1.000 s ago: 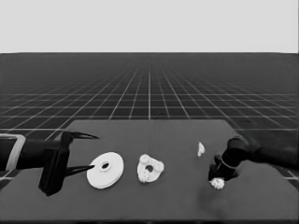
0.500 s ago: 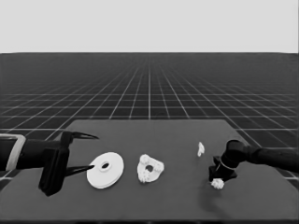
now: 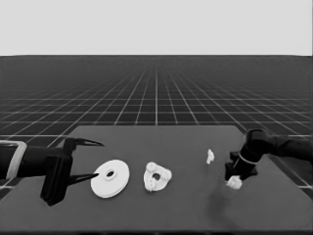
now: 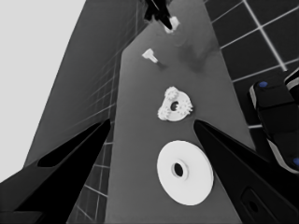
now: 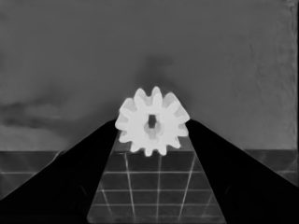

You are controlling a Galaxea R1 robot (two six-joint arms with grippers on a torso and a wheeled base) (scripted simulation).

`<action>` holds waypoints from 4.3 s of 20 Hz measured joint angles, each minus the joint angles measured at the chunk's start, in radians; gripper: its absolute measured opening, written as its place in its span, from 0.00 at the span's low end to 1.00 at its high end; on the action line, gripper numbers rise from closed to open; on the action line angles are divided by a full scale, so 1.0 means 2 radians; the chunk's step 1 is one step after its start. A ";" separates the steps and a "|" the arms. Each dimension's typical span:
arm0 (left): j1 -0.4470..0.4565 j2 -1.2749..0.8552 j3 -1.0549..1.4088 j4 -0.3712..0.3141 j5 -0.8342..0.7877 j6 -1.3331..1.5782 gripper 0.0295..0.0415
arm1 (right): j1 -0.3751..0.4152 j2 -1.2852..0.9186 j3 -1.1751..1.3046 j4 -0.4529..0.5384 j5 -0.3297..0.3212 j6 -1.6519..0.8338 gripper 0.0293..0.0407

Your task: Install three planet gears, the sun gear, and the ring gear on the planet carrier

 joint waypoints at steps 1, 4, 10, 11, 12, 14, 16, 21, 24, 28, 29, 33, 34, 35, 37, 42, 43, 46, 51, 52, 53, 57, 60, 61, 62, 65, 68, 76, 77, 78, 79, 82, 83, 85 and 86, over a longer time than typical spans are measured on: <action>0.000 0.000 0.000 0.000 0.000 0.000 0.75 | 0.007 -0.001 0.001 0.005 -0.003 0.000 0.14; 0.000 0.000 0.000 0.000 0.000 0.000 0.75 | 0.014 -0.001 0.002 0.012 -0.007 0.000 0.14; 0.000 0.000 0.000 0.000 0.000 0.000 0.75 | 0.029 0.413 -0.173 0.011 -0.053 0.245 0.15; 0.000 0.000 0.000 0.000 0.000 0.000 0.75 | 0.029 0.446 -0.221 0.012 -0.050 0.226 0.15; 0.000 0.000 0.000 0.000 0.000 0.000 0.75 | 0.029 0.466 -0.251 0.013 -0.048 0.213 0.15; 0.000 0.000 0.000 0.000 0.000 0.000 0.75 | 0.029 0.484 -0.283 0.014 -0.045 0.199 0.15; 0.000 0.000 0.000 0.000 0.000 0.000 0.75 | 0.029 0.490 -0.295 0.015 -0.045 0.193 0.15; 0.000 0.000 0.000 0.000 0.000 0.000 0.75 | -0.029 0.502 -0.333 -0.040 -0.027 0.170 0.15; 0.000 0.000 0.000 0.000 0.000 0.000 0.75 | -0.032 0.502 -0.336 -0.043 -0.026 0.168 0.15; 0.000 0.000 0.000 0.000 0.000 0.000 0.75 | -0.037 0.502 -0.336 -0.044 -0.026 0.174 0.15; 0.000 0.000 0.000 0.000 0.000 0.000 0.75 | -0.037 0.502 -0.336 -0.044 -0.026 0.178 0.15; 0.000 0.000 0.000 0.000 0.000 0.000 0.75 | -0.037 0.502 -0.336 -0.044 -0.026 0.197 0.15; 0.000 0.000 0.000 0.000 0.000 0.000 0.75 | -0.037 0.502 -0.336 -0.044 -0.026 0.202 0.15; 0.000 0.000 0.000 0.000 0.000 0.000 0.75 | -0.037 0.502 -0.336 -0.044 -0.026 0.208 0.15; 0.000 0.000 0.000 0.000 0.000 0.000 0.75 | -0.037 0.502 -0.336 -0.044 -0.026 0.218 0.15; 0.000 0.000 0.000 0.000 0.000 0.000 0.75 | -0.037 0.503 -0.336 -0.044 -0.026 0.244 0.15; 0.000 0.000 0.000 0.000 0.000 0.000 0.75 | -0.037 0.503 -0.336 -0.044 -0.026 0.249 0.15; 0.000 0.000 0.000 0.000 0.000 0.000 0.75 | -0.037 0.503 -0.336 -0.044 -0.026 0.265 0.15; 0.000 0.000 0.000 0.000 0.000 0.000 0.75 | -0.039 0.502 -0.337 -0.044 -0.026 0.291 0.15; 0.000 0.000 0.000 0.000 0.000 0.000 0.75 | -0.040 0.502 -0.337 -0.044 -0.026 0.297 0.15; 0.000 0.000 0.000 0.000 0.000 0.000 0.75 | -0.040 0.502 -0.337 -0.044 -0.026 0.302 0.15; 0.000 0.000 0.000 0.000 0.000 0.000 0.75 | -0.040 0.502 -0.337 -0.044 -0.026 0.323 0.15; 0.000 0.000 0.000 0.000 0.000 0.000 0.75 | -0.040 0.502 -0.337 -0.044 -0.026 0.338 0.15; 0.000 0.000 0.000 0.000 0.000 0.000 0.75 | -0.040 0.502 -0.337 -0.044 -0.026 0.344 0.15; 0.000 0.000 0.000 0.000 0.000 0.000 0.75 | -0.040 0.502 -0.337 -0.044 -0.026 0.349 0.15; 0.000 0.000 0.000 0.000 0.000 0.000 0.75 | -0.040 0.502 -0.337 -0.044 -0.026 0.365 0.15; 0.000 0.000 0.000 0.000 0.000 0.000 0.75 | -0.040 0.502 -0.337 -0.044 -0.026 0.380 0.15; 0.000 0.000 0.000 0.000 0.000 0.000 0.75 | -0.040 0.502 -0.337 -0.044 -0.026 0.422 0.15; 0.000 0.000 0.000 0.000 0.000 0.000 0.75 | -0.040 0.502 -0.337 -0.044 -0.026 0.427 0.15; 0.000 0.000 0.000 0.000 0.000 0.000 0.75 | -0.040 0.502 -0.337 -0.044 -0.026 0.433 0.15; 0.000 0.000 0.000 0.000 0.000 0.000 0.75 | -0.040 0.502 -0.337 -0.044 -0.026 0.438 0.15; 0.000 0.000 0.000 0.000 0.000 0.000 0.75 | -0.040 0.502 -0.337 -0.044 -0.026 0.454 0.15; 0.000 0.000 0.000 0.000 0.000 0.000 0.75 | -0.040 0.502 -0.337 -0.044 -0.026 0.459 0.15; 0.000 0.000 0.000 0.000 0.000 0.000 0.75 | -0.040 0.502 -0.337 -0.044 -0.026 0.469 0.15; 0.000 0.000 0.000 0.000 0.000 0.000 0.75 | -0.040 0.502 -0.337 -0.044 -0.026 0.475 0.15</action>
